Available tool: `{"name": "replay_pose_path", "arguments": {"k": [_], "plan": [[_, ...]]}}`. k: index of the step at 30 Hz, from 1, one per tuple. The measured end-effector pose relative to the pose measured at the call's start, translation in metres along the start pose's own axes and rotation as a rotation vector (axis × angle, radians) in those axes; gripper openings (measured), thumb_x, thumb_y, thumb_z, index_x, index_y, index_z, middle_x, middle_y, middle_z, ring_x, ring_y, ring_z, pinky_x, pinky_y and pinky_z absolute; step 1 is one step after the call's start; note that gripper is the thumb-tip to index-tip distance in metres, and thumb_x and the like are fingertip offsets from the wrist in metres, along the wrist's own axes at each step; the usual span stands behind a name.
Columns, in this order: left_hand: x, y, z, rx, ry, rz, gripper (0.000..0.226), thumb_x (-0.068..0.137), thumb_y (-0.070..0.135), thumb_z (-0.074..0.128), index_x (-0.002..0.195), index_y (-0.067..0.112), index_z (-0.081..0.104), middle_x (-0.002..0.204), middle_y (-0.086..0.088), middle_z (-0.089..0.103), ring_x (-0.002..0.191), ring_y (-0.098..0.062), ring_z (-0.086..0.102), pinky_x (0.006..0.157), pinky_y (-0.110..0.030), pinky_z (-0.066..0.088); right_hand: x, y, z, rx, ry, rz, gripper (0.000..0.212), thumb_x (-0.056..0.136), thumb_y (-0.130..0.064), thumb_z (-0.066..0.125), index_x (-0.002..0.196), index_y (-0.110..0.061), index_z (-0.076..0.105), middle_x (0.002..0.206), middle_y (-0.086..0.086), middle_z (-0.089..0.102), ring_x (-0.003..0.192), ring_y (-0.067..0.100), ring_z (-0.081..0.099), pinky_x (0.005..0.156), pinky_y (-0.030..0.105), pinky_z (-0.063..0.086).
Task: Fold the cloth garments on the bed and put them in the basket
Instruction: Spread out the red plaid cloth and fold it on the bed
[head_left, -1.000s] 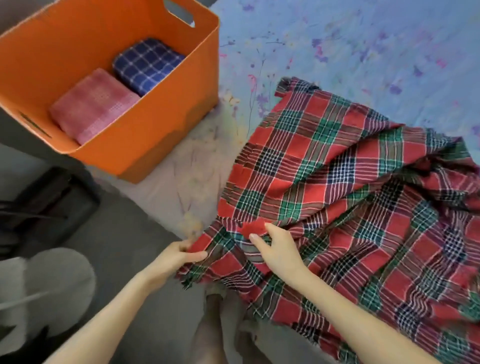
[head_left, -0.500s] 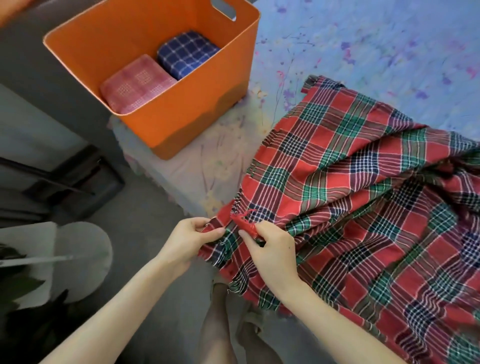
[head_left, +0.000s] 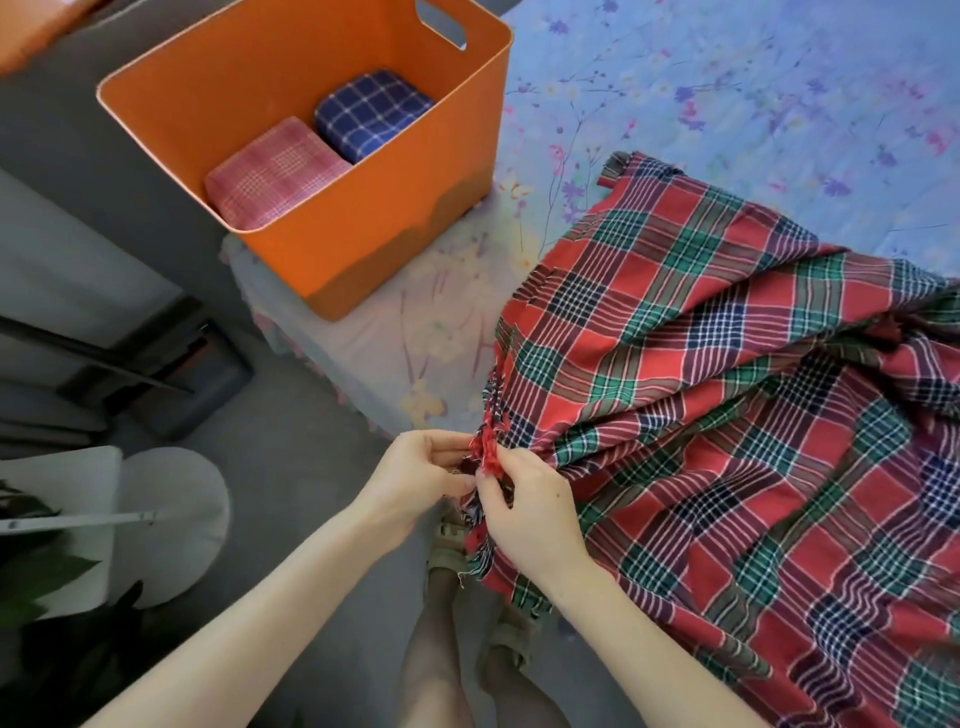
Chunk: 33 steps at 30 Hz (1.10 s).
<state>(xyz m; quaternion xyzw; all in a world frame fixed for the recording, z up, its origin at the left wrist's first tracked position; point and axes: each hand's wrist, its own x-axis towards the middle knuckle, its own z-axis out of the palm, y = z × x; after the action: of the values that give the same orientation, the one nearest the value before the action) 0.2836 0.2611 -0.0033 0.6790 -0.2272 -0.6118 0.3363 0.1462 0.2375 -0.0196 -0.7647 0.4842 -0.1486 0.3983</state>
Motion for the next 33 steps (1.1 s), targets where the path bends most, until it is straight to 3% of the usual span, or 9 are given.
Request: {"name": "replay_pose_path", "arguments": {"k": [4, 10, 16, 18, 21, 25, 29, 31, 33], "plan": [[-0.002, 0.005, -0.002, 0.105, -0.086, 0.033, 0.043, 0.078, -0.016, 0.060, 0.107, 0.015, 0.069, 0.096, 0.001, 0.074, 0.089, -0.008, 0.070, 0.070, -0.016, 0.054, 0.003, 0.000, -0.004, 0.096, 0.028, 0.082, 0.023, 0.090, -0.037, 0.058, 0.070, -0.025, 0.059, 0.060, -0.014, 0.051, 0.059, 0.002, 0.049, 0.056, 0.014, 0.032], [0.000, 0.008, 0.003, 0.249, -0.053, 0.063, 0.038, 0.082, -0.005, 0.064, 0.113, 0.016, 0.068, 0.100, 0.006, 0.072, 0.090, -0.002, 0.068, 0.081, -0.018, 0.054, 0.008, 0.008, -0.005, 0.077, 0.088, 0.137, 0.045, 0.093, -0.021, 0.055, 0.051, -0.027, 0.041, 0.044, -0.010, 0.040, 0.047, 0.008, 0.045, 0.045, 0.019, 0.026], [-0.007, 0.013, -0.008, 0.193, 0.078, -0.052, 0.022, 0.077, -0.006, 0.065, 0.093, 0.008, 0.071, 0.089, -0.006, 0.072, 0.077, -0.015, 0.068, 0.072, -0.025, 0.057, 0.001, 0.009, -0.026, -0.004, 0.183, 0.066, 0.038, 0.092, -0.013, 0.054, 0.057, -0.009, 0.042, 0.050, -0.008, 0.034, 0.045, 0.007, 0.030, 0.048, 0.020, 0.022], [-0.010, 0.017, -0.016, 0.178, 0.110, -0.069, 0.019, 0.076, -0.008, 0.063, 0.089, 0.005, 0.069, 0.085, -0.009, 0.072, 0.070, -0.016, 0.066, 0.067, -0.025, 0.057, -0.006, -0.001, -0.036, -0.082, 0.235, -0.054, 0.035, 0.090, -0.011, 0.055, 0.059, -0.014, 0.038, 0.054, -0.013, 0.031, 0.047, 0.002, 0.030, 0.048, 0.015, 0.022], [-0.015, 0.026, -0.018, 0.140, 0.118, -0.082, 0.019, 0.076, -0.008, 0.064, 0.091, 0.003, 0.066, 0.083, -0.011, 0.070, 0.065, -0.016, 0.064, 0.059, -0.020, 0.056, -0.012, -0.016, -0.034, -0.185, 0.208, -0.199, 0.021, 0.083, -0.014, 0.051, 0.063, -0.017, 0.046, 0.058, -0.008, 0.042, 0.049, 0.010, 0.042, 0.049, 0.020, 0.035], [-0.016, 0.038, -0.005, 0.065, 0.097, -0.088, 0.019, 0.078, -0.009, 0.066, 0.092, 0.003, 0.063, 0.088, -0.017, 0.071, 0.072, -0.021, 0.067, 0.070, -0.030, 0.058, -0.010, -0.016, -0.014, -0.356, 0.161, -0.257, 0.006, 0.072, -0.013, 0.057, 0.066, -0.011, 0.055, 0.061, 0.002, 0.056, 0.054, 0.019, 0.055, 0.050, 0.024, 0.046], [-0.010, 0.040, 0.006, 0.045, 0.120, -0.090, 0.020, 0.081, -0.011, 0.060, 0.094, 0.004, 0.060, 0.084, -0.017, 0.070, 0.072, -0.023, 0.066, 0.074, -0.039, 0.059, -0.008, -0.011, -0.010, -0.331, 0.158, -0.223, 0.024, 0.086, -0.026, 0.045, 0.072, -0.011, 0.057, 0.065, 0.001, 0.056, 0.059, 0.018, 0.055, 0.053, 0.025, 0.045], [-0.005, 0.045, 0.011, 0.051, 0.088, -0.096, 0.021, 0.083, -0.012, 0.053, 0.096, 0.004, 0.058, 0.080, -0.015, 0.069, 0.067, -0.022, 0.068, 0.063, -0.034, 0.059, -0.004, -0.007, -0.014, -0.256, 0.130, -0.179, 0.033, 0.086, -0.041, 0.047, 0.074, -0.012, 0.057, 0.068, -0.002, 0.054, 0.062, 0.016, 0.053, 0.057, 0.022, 0.038], [0.000, 0.054, 0.018, 0.102, 0.062, -0.097, 0.021, 0.085, -0.010, 0.051, 0.096, 0.007, 0.058, 0.082, -0.015, 0.069, 0.067, -0.022, 0.069, 0.065, -0.033, 0.059, 0.003, 0.000, -0.020, -0.177, 0.109, -0.118, 0.030, 0.081, -0.044, 0.055, 0.072, -0.016, 0.054, 0.067, -0.009, 0.049, 0.062, 0.012, 0.050, 0.059, 0.021, 0.033]]}}
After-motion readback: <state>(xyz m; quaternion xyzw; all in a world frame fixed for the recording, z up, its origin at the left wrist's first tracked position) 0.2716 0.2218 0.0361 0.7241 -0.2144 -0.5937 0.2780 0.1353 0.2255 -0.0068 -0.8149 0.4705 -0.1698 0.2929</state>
